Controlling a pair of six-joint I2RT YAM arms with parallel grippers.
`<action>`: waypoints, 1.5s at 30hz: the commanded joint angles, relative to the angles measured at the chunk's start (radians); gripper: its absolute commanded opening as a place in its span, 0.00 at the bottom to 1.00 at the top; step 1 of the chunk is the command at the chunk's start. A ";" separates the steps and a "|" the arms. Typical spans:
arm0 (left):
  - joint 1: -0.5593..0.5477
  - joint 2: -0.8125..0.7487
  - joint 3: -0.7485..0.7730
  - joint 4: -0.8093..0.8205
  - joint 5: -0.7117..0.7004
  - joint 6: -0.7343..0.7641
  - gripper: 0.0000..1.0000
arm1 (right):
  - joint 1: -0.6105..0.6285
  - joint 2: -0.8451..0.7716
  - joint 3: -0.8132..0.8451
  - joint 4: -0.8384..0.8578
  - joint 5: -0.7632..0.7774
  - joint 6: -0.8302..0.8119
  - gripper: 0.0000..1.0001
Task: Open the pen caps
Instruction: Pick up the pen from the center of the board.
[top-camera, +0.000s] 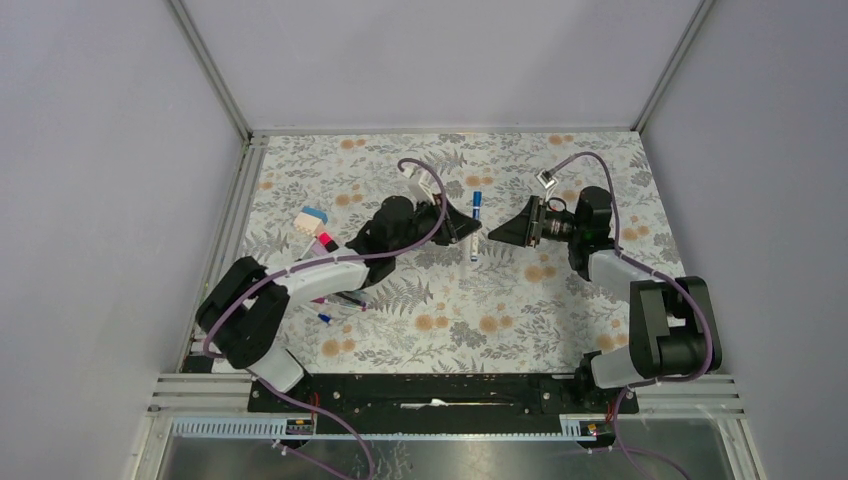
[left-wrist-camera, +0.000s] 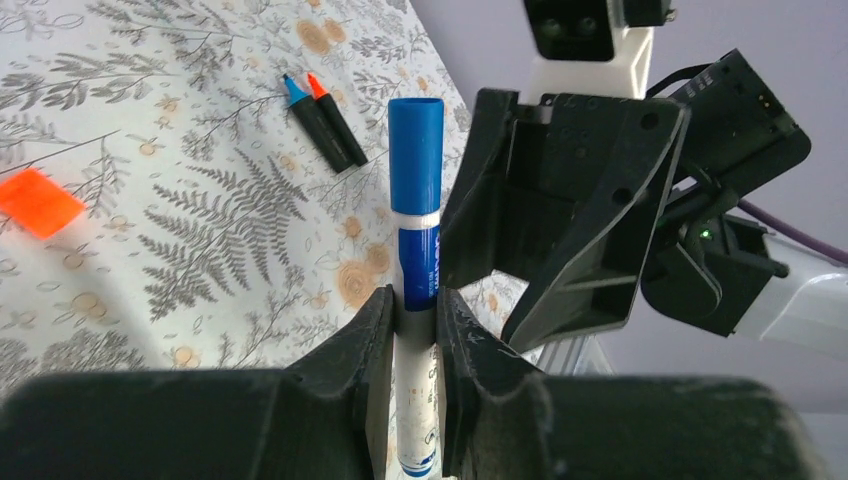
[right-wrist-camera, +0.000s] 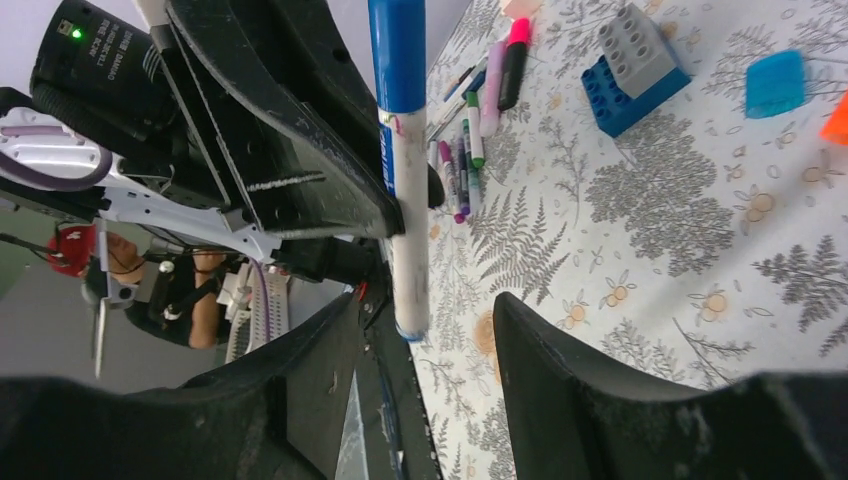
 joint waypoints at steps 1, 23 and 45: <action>-0.037 0.048 0.090 0.098 -0.072 -0.019 0.00 | 0.043 0.032 0.007 0.104 0.021 0.106 0.58; -0.077 0.021 0.110 0.044 -0.147 0.014 0.31 | 0.116 0.056 0.058 0.068 -0.042 0.039 0.00; 0.152 -0.005 0.168 -0.113 0.271 0.038 0.99 | 0.124 0.109 0.130 -0.199 -0.225 -0.276 0.00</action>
